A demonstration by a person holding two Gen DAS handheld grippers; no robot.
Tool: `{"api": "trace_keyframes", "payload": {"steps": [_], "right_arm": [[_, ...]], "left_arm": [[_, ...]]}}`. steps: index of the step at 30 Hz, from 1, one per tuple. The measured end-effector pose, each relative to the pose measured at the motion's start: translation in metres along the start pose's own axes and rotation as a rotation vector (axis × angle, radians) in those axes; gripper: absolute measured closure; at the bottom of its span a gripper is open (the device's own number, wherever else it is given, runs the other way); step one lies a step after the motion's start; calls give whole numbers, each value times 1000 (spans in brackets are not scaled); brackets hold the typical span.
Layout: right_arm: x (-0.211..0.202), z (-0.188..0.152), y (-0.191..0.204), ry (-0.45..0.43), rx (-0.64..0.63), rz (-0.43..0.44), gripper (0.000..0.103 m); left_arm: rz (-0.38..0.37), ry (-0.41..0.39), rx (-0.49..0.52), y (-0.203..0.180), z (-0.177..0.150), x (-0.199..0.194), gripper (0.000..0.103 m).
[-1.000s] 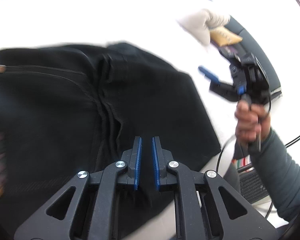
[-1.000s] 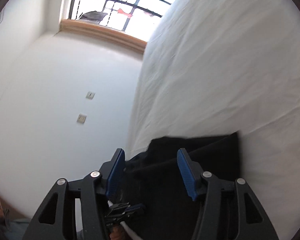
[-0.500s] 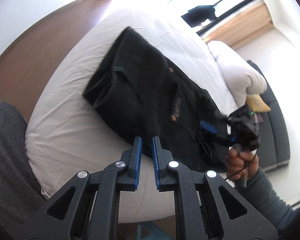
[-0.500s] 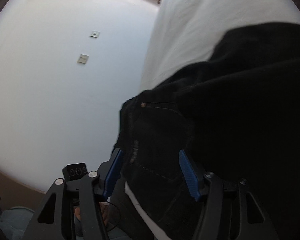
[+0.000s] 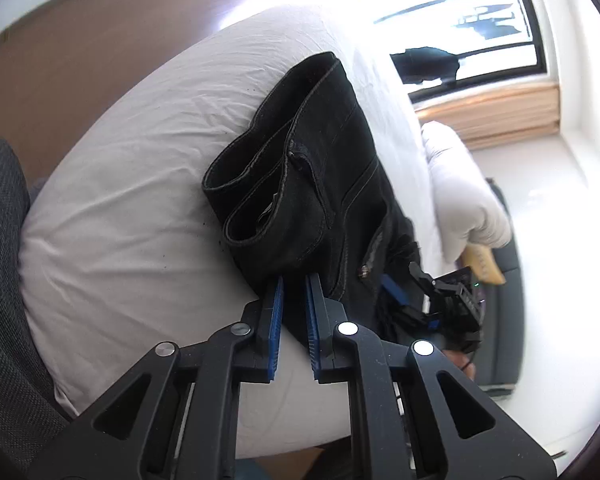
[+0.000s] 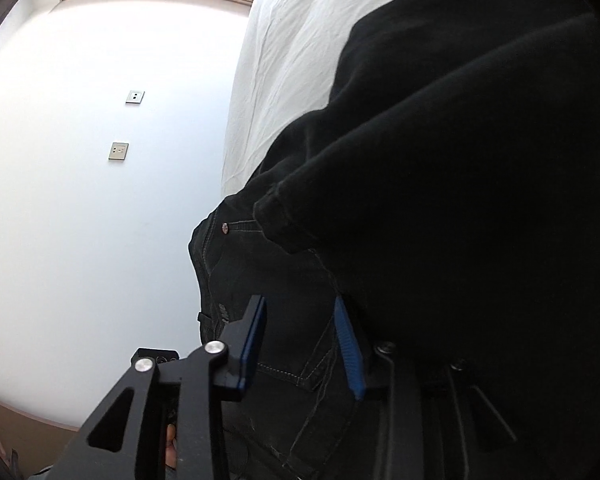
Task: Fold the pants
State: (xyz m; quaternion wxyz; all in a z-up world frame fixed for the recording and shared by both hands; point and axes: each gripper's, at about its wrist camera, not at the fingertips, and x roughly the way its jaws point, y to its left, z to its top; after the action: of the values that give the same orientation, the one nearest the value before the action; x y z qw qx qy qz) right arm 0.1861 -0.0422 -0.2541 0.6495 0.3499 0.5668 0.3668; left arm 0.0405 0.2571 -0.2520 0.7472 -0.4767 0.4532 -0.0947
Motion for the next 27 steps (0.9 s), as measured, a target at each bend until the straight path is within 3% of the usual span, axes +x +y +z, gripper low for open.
{"api": "trace_keyframes", "payload": {"steps": [3, 4, 5, 7, 8, 11, 17, 18, 20, 23, 27], "right_arm": [[2, -2, 11, 4, -35, -3, 35], [3, -2, 14, 7, -45, -8, 31], [6, -2, 17, 9, -52, -14, 30], [8, -3, 20, 18, -62, -22, 29], [10, -2, 21, 20, -65, -23, 29], [10, -3, 21, 17, -67, -20, 30], [11, -3, 24, 14, -80, -21, 30], [12, -3, 25, 13, -81, -20, 30], [12, -3, 24, 12, -81, -19, 30], [13, -4, 25, 13, -87, -28, 32], [13, -3, 21, 19, -76, -29, 38]], "left_arm": [[-18, -35, 14, 1, -1, -11, 86], [-35, -46, 18, 0, -1, -14, 74], [-63, -68, 13, 0, -1, -18, 48], [-62, -155, 28, -5, -1, -30, 16], [-43, -188, 43, -4, 0, -33, 16], [6, -177, -11, 8, 7, -25, 16], [-20, -181, 35, 1, 20, -4, 20], [-24, -178, 25, 0, 24, 3, 25], [-8, -168, -6, 1, 29, 16, 56], [-14, -146, -50, 5, 36, 23, 72], [-36, -140, -55, 1, 41, 25, 82]]}}
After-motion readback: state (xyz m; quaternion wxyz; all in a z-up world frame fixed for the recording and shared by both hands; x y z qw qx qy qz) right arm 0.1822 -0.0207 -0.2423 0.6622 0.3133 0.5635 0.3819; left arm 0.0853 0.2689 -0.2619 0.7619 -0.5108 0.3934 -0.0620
